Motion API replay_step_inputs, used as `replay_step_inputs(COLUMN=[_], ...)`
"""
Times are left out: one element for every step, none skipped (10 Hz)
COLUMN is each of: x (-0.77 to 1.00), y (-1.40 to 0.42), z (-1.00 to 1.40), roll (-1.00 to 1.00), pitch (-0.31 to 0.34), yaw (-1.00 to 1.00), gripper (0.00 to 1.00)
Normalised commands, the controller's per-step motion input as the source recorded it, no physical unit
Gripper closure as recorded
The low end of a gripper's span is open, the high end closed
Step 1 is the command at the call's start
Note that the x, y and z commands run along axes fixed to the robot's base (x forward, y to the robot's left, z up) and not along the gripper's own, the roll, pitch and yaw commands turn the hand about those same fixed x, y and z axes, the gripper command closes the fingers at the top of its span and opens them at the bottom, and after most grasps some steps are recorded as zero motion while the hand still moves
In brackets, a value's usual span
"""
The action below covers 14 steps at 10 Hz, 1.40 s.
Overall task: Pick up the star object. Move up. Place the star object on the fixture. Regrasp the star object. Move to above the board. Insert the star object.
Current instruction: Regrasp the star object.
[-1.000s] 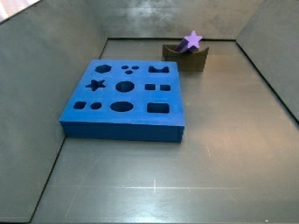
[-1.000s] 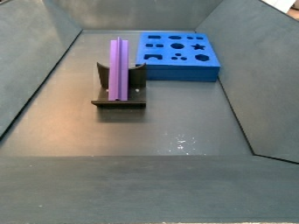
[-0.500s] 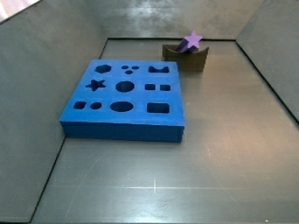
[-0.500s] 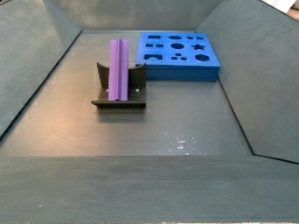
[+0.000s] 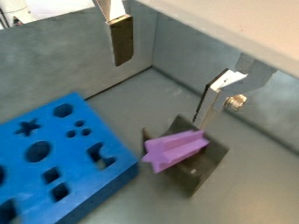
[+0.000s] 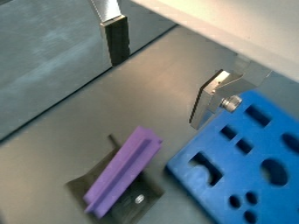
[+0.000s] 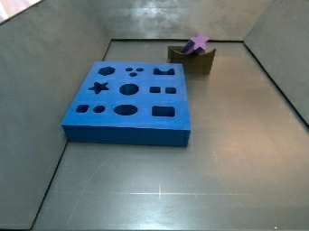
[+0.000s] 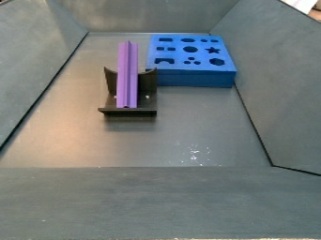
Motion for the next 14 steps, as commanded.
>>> replay_step_inputs(x=[0.01,0.03,0.04,0.05,0.07,0.08,0.09,0.10,0.11,0.11,0.11,0.11,0.11,0.11], y=[-0.02,-0.02,-0.02,-0.03,-0.03,-0.04,-0.04,-0.04,-0.05,-0.05,-0.06,-0.05,-0.06,-0.06], z=[0.01,0.00,-0.01,-0.01,-0.01,-0.01,0.00,-0.01,-0.01,-0.01,-0.01,-0.01,-0.01,-0.01], roll=[1.00,1.00,1.00,1.00,1.00,1.00,1.00,1.00,1.00,1.00,0.94,0.81,0.58,0.40], pitch=[0.016,0.025,0.034,0.049,0.063,0.073,0.101,0.124,0.159,0.182,0.204,0.191,0.161,0.136], yaw=[0.04,0.04,0.04,0.05,0.05,0.06,0.07,0.08,0.10,0.13,0.18,0.19,0.21,0.23], gripper=[0.00,0.00,0.00,0.00,0.00,0.00,0.00,0.00,0.00,0.00,0.00,0.00,0.00,0.00])
